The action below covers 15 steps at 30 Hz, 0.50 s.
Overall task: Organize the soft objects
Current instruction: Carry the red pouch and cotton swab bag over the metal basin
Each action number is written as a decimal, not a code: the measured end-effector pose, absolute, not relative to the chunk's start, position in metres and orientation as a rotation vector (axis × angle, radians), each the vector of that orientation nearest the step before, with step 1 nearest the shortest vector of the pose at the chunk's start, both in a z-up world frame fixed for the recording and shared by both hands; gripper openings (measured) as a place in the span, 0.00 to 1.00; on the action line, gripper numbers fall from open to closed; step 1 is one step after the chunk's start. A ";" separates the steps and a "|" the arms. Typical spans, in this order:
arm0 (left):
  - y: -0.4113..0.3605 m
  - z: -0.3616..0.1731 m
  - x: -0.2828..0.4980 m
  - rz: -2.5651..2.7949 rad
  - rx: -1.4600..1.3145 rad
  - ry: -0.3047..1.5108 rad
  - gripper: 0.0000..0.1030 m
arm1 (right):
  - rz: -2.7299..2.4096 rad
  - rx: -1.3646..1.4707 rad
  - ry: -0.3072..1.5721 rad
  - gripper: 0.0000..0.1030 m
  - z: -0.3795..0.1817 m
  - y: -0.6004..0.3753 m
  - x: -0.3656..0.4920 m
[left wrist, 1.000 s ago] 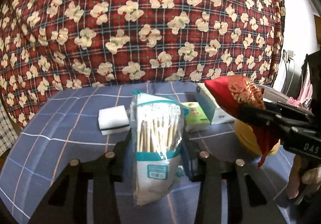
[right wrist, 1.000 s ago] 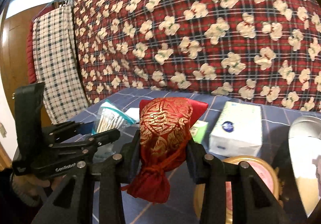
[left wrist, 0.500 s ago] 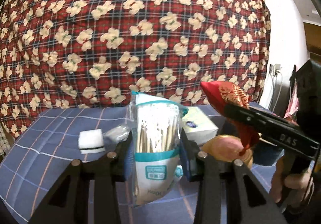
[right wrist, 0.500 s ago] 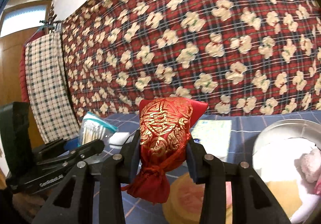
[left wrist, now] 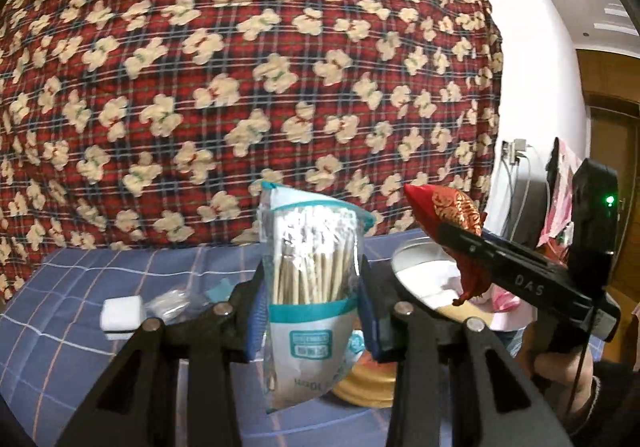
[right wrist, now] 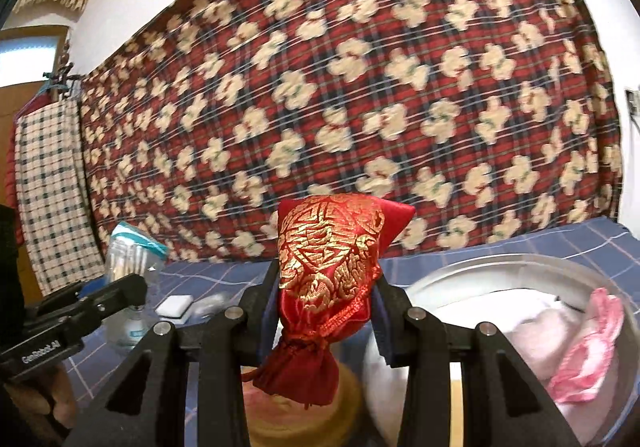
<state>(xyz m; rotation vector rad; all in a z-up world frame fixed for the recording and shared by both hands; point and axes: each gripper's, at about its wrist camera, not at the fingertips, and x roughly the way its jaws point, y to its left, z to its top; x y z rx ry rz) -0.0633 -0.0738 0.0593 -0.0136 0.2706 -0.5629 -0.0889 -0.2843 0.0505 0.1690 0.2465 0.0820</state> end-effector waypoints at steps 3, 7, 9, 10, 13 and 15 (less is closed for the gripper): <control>-0.089 0.062 -0.066 -0.594 -0.011 0.268 0.37 | 0.038 0.172 0.231 0.41 0.052 -0.304 -0.095; -0.110 0.066 -0.068 -0.633 -0.009 0.267 0.37 | -0.018 0.176 0.214 0.41 0.054 -0.328 -0.103; -0.122 0.067 -0.068 -0.651 -0.008 0.268 0.37 | -0.043 0.173 0.210 0.41 0.055 -0.338 -0.106; -0.129 0.068 -0.068 -0.662 -0.008 0.270 0.37 | -0.059 0.172 0.208 0.41 0.054 -0.345 -0.109; -0.149 0.068 -0.069 -0.696 -0.002 0.275 0.37 | -0.102 0.172 0.208 0.41 0.054 -0.363 -0.115; -0.163 0.068 -0.070 -0.718 0.008 0.277 0.37 | -0.123 0.177 0.208 0.41 0.053 -0.374 -0.119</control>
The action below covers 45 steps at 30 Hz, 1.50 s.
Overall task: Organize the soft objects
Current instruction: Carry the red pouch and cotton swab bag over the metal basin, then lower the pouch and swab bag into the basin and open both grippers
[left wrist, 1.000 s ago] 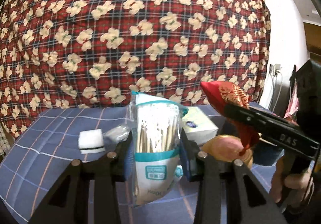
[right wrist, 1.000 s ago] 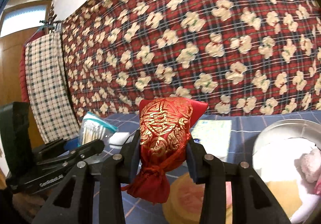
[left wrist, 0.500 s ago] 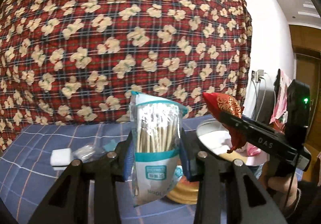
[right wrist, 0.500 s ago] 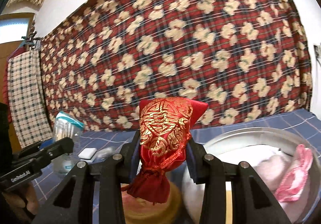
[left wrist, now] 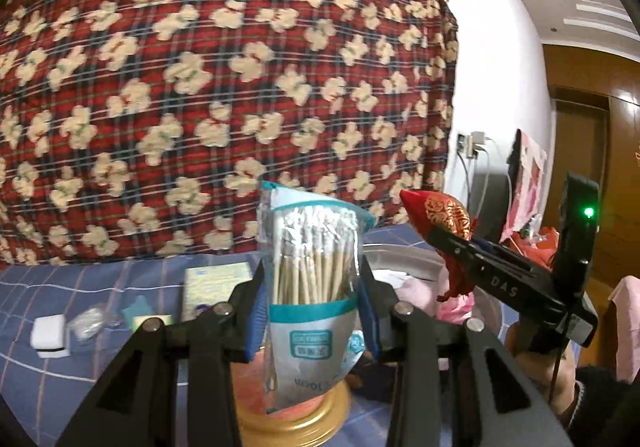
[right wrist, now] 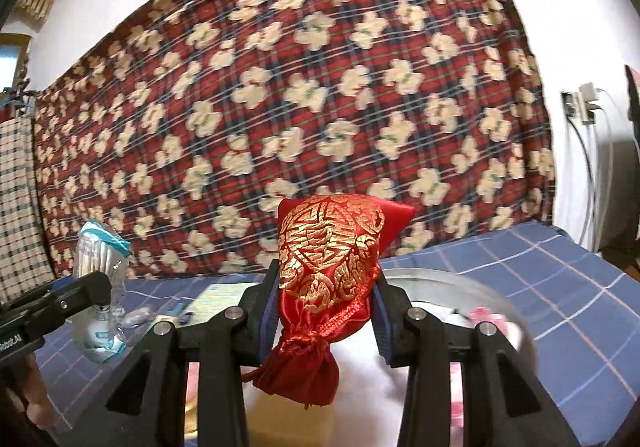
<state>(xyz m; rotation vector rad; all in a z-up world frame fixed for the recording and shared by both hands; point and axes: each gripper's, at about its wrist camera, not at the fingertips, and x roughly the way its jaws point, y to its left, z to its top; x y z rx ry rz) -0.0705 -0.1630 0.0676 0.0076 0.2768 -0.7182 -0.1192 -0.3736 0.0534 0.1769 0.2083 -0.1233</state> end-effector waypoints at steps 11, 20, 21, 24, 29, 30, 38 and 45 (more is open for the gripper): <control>-0.216 0.065 -0.068 -0.795 0.005 0.306 0.37 | -0.216 0.236 0.239 0.41 0.049 -0.429 -0.130; -0.269 0.053 -0.046 -0.788 0.015 0.387 0.37 | -0.288 0.220 0.285 0.41 0.044 -0.451 -0.126; -0.273 0.051 -0.043 -0.786 0.017 0.399 0.37 | -0.295 0.216 0.294 0.41 0.043 -0.452 -0.124; -0.289 0.042 -0.033 -0.779 0.024 0.448 0.37 | -0.311 0.209 0.330 0.41 0.039 -0.454 -0.119; -0.301 0.033 -0.023 -0.751 0.030 0.490 0.37 | -0.316 0.206 0.367 0.41 0.034 -0.455 -0.113; -0.302 0.032 -0.021 -0.741 0.030 0.495 0.37 | -0.315 0.202 0.370 0.41 0.033 -0.454 -0.112; -0.305 0.028 -0.017 -0.688 0.063 0.495 0.40 | -0.288 0.194 0.393 0.52 0.030 -0.451 -0.105; -0.298 0.037 -0.027 -0.643 0.057 0.434 0.90 | -0.271 0.206 0.277 0.78 0.041 -0.447 -0.121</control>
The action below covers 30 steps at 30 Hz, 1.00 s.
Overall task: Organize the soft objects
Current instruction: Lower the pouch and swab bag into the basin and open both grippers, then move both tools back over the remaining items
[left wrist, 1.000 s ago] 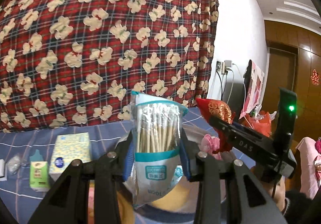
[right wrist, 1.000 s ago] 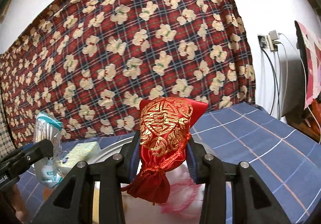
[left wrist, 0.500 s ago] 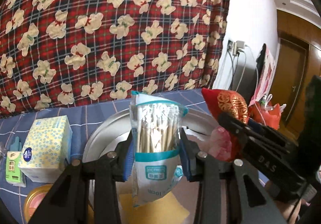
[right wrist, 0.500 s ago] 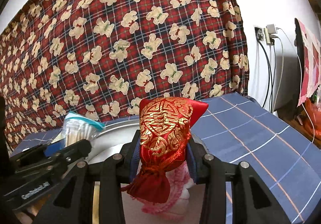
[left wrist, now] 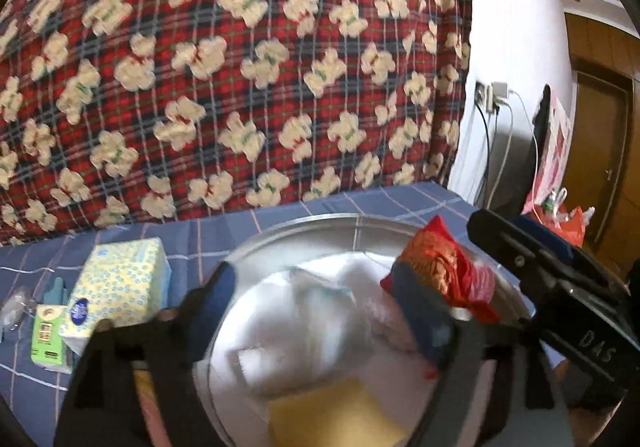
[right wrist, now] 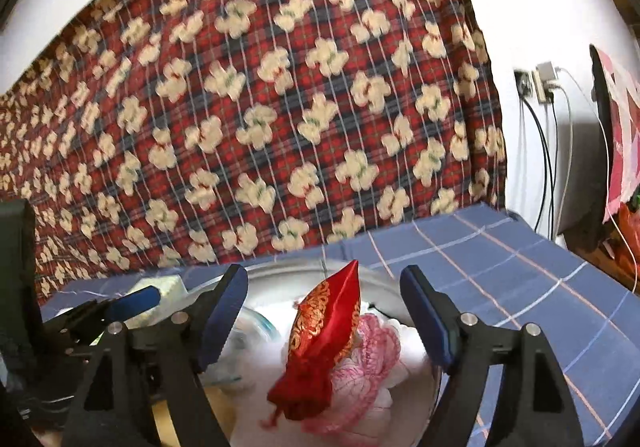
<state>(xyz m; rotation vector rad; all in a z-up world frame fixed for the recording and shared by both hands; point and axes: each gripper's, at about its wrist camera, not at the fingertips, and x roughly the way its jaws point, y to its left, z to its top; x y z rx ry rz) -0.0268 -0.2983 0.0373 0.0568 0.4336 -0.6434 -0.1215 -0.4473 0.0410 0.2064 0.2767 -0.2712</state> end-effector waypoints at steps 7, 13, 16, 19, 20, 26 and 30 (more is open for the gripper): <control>-0.293 0.042 -0.038 -0.598 0.066 0.392 1.00 | -0.320 0.182 0.202 0.85 0.049 -0.444 -0.133; -0.286 0.041 -0.041 -0.560 0.051 0.369 1.00 | -0.335 0.212 0.165 0.85 0.052 -0.448 -0.141; -0.280 0.042 -0.043 -0.544 0.046 0.358 1.00 | -0.353 0.211 0.157 0.85 0.051 -0.448 -0.142; -0.274 0.041 -0.045 -0.534 0.043 0.355 1.00 | -0.368 0.202 0.151 0.85 0.051 -0.448 -0.143; -0.271 0.041 -0.045 -0.532 0.041 0.354 1.00 | -0.375 0.198 0.149 0.85 0.051 -0.447 -0.143; -0.255 0.038 -0.053 -0.454 0.063 0.297 1.00 | -0.447 0.132 0.013 0.89 0.053 -0.434 -0.157; -0.244 0.035 -0.053 -0.421 0.061 0.297 1.00 | -0.447 0.104 0.031 0.90 0.052 -0.427 -0.153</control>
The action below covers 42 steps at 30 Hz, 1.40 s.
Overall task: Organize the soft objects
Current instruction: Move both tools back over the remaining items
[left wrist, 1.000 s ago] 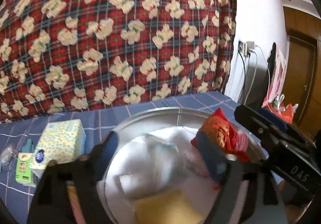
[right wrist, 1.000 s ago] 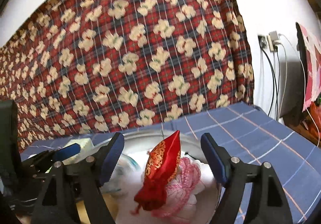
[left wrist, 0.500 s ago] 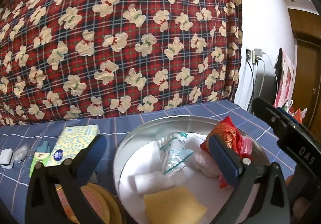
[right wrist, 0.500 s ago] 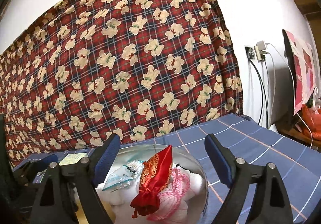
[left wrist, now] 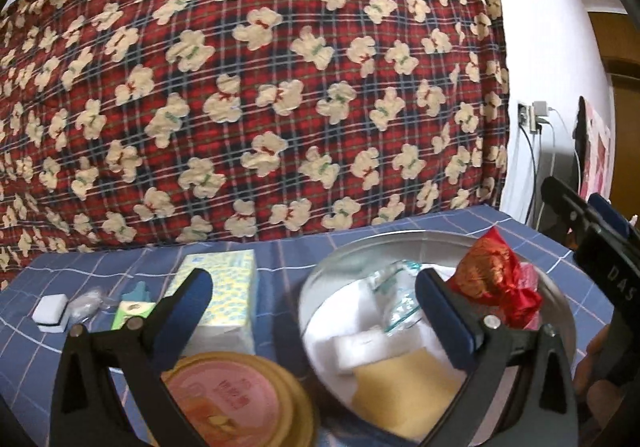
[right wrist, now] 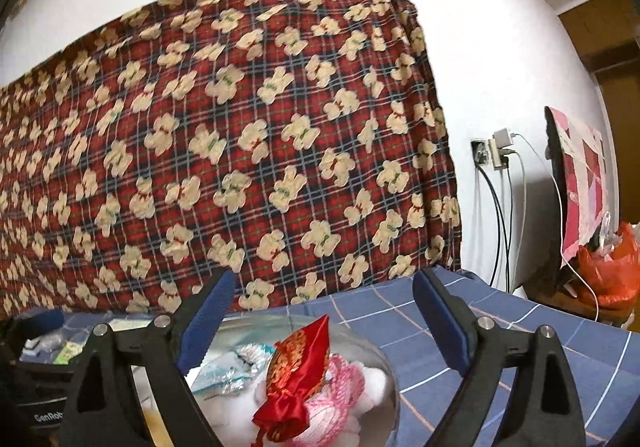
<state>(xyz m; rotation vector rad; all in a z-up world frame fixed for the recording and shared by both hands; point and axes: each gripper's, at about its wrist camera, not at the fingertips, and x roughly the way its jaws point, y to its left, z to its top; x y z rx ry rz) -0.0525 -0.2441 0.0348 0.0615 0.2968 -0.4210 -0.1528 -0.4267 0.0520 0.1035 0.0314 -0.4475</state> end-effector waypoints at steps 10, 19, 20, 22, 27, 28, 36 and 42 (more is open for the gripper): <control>-0.208 0.027 -0.054 -0.341 0.099 0.272 1.00 | -0.397 0.052 0.148 0.90 0.042 -0.406 -0.132; -0.163 0.023 -0.046 -0.295 0.073 0.287 1.00 | -0.376 0.097 0.195 0.90 0.039 -0.390 -0.131; -0.159 0.022 -0.046 -0.288 0.077 0.286 1.00 | -0.372 0.106 0.190 0.90 0.040 -0.386 -0.133; -0.150 0.021 -0.044 -0.278 0.083 0.283 1.00 | -0.365 0.117 0.180 0.90 0.041 -0.378 -0.134; -0.128 0.017 -0.037 -0.233 0.099 0.285 1.00 | -0.317 0.105 0.173 0.90 0.045 -0.350 -0.128; -0.122 0.017 -0.035 -0.225 0.097 0.289 1.00 | -0.306 0.099 0.177 0.90 0.045 -0.342 -0.125; -0.072 0.014 -0.020 -0.135 0.084 0.296 1.00 | -0.215 0.108 0.200 0.90 0.043 -0.289 -0.103; -0.025 0.011 -0.002 -0.056 0.056 0.328 1.00 | -0.161 0.114 0.230 0.90 0.039 -0.249 -0.084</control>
